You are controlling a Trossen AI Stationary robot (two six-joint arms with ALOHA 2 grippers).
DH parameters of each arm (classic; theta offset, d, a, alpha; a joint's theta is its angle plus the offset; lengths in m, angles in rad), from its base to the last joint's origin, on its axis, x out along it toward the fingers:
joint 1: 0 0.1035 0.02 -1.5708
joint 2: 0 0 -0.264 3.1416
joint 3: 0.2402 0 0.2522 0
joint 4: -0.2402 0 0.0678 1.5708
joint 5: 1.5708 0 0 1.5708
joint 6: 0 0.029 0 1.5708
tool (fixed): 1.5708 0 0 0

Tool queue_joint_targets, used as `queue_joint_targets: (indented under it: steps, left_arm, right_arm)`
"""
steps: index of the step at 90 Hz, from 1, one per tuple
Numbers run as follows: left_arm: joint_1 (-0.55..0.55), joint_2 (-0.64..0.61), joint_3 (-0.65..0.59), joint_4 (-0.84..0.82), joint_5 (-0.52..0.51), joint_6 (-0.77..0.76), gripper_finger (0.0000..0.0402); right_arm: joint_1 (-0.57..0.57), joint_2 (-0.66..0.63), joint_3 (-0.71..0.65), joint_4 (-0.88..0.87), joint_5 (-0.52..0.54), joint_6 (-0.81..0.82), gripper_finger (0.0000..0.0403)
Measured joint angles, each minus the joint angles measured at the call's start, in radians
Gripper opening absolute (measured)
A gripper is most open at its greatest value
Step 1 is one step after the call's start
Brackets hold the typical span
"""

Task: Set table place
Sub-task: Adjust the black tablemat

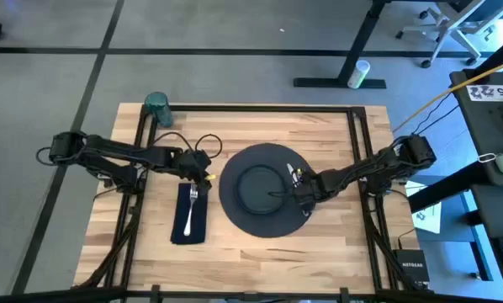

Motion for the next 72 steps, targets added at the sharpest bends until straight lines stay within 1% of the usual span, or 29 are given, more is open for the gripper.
queue_joint_targets:
  steps: [11, 29, 40, 59, 72]
  left_arm:
    - [0.0, 0.0, -0.003, 0.017, 0.0, -0.001, 0.0001]
    - [-0.002, -0.009, -0.003, 0.016, 0.0, 0.019, 0.0001]
    - [-0.019, -0.025, 0.027, -0.025, 0.007, 0.047, 0.0001]
    - [-0.118, -0.035, 0.066, -0.105, 0.06, 0.105, 0.0001]
    - [-0.197, -0.035, 0.066, -0.14, 0.086, 0.095, 0.0001]
  right_arm:
    - [0.05, 0.0, 0.0, -0.002, -0.018, 0.058, 0.0]
    - [0.114, -0.001, 0.008, -0.001, -0.034, 0.095, 0.0]
    - [0.132, -0.001, 0.01, 0.0, -0.035, 0.111, 0.0]
    - [0.136, 0.0, 0.01, 0.02, -0.026, 0.054, 0.0]
    - [0.136, 0.0, 0.011, 0.022, 0.004, 0.033, 0.0]
